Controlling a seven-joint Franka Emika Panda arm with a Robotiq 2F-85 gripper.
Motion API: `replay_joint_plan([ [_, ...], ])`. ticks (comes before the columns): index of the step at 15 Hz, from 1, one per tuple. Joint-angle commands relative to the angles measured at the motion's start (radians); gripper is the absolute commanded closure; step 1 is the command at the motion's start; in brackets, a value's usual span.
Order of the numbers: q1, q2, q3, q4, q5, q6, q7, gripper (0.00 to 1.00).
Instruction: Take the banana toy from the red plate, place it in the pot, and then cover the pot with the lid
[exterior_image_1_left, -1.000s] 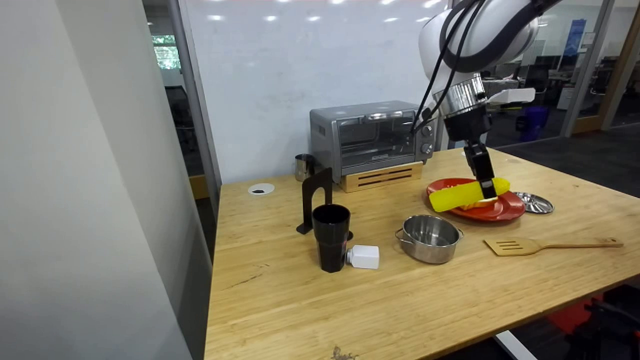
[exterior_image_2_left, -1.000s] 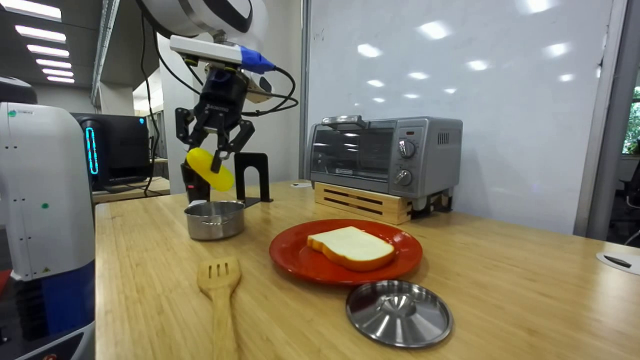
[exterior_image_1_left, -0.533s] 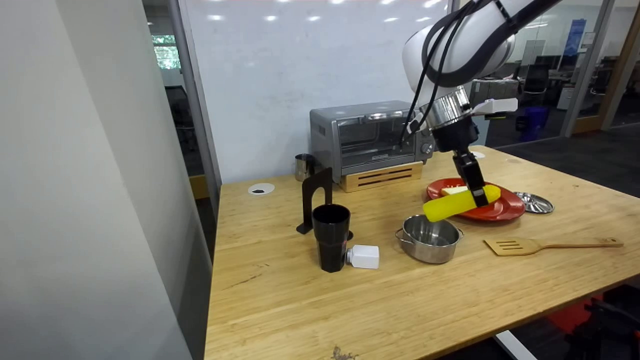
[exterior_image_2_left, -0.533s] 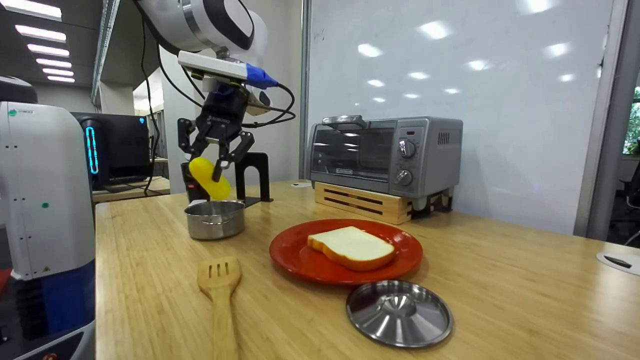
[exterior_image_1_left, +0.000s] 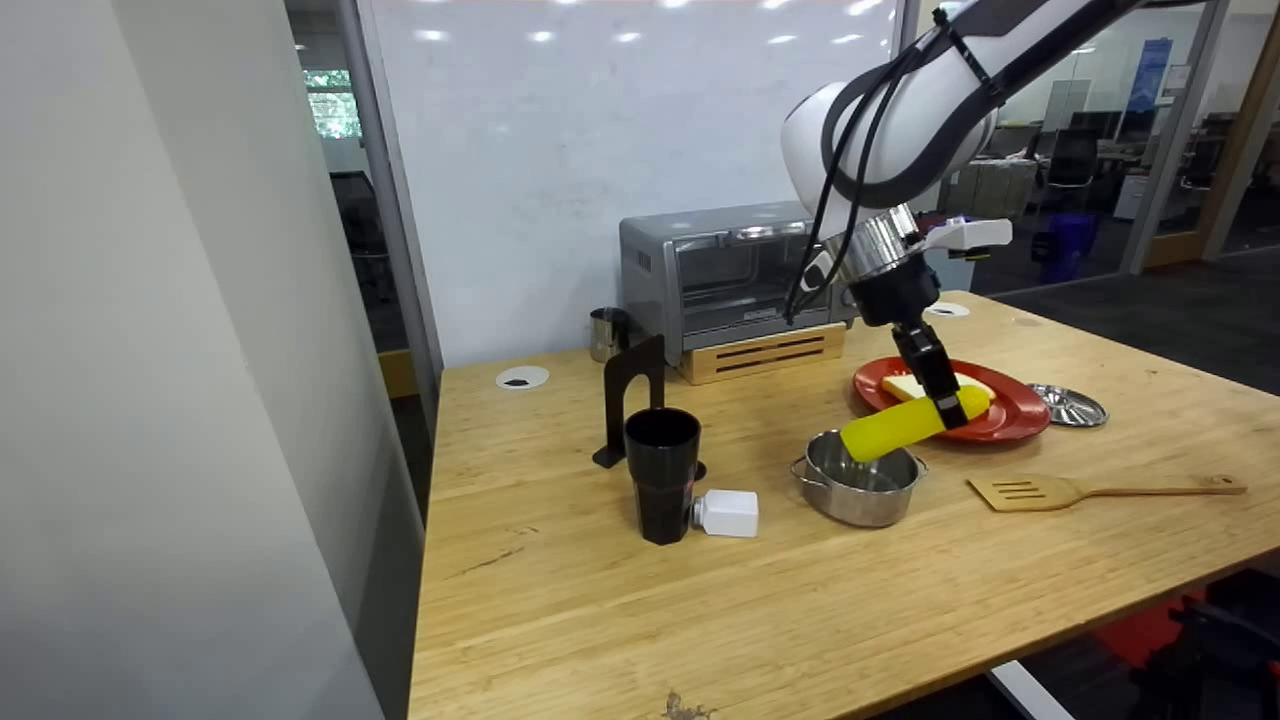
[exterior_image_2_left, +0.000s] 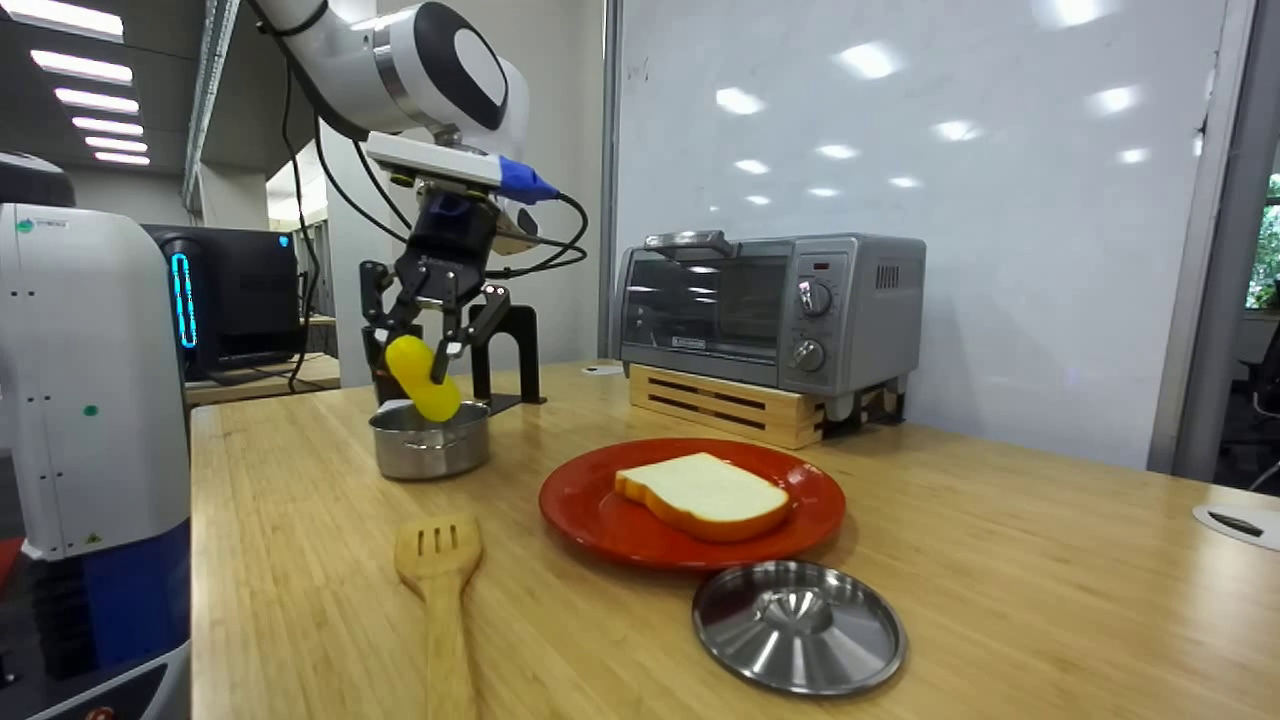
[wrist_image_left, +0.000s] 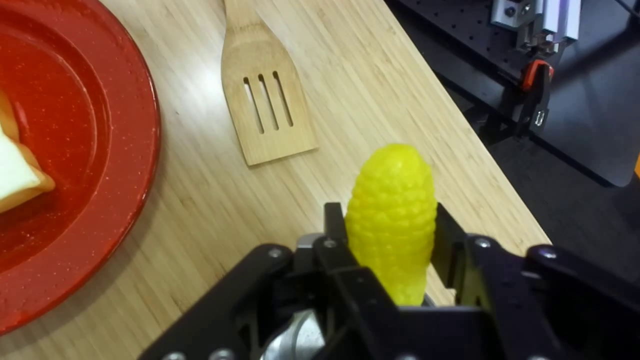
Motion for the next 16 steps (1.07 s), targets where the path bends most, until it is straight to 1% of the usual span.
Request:
replay_joint_plan([
  [1, -0.019, 0.034, 0.026, 0.027, -0.036, -0.004, -0.014, 0.82],
  [8, -0.015, 0.052, 0.041, 0.014, -0.099, 0.028, 0.003, 0.82],
  [16, -0.015, 0.073, 0.042, 0.011, -0.135, 0.144, 0.023, 0.82],
])
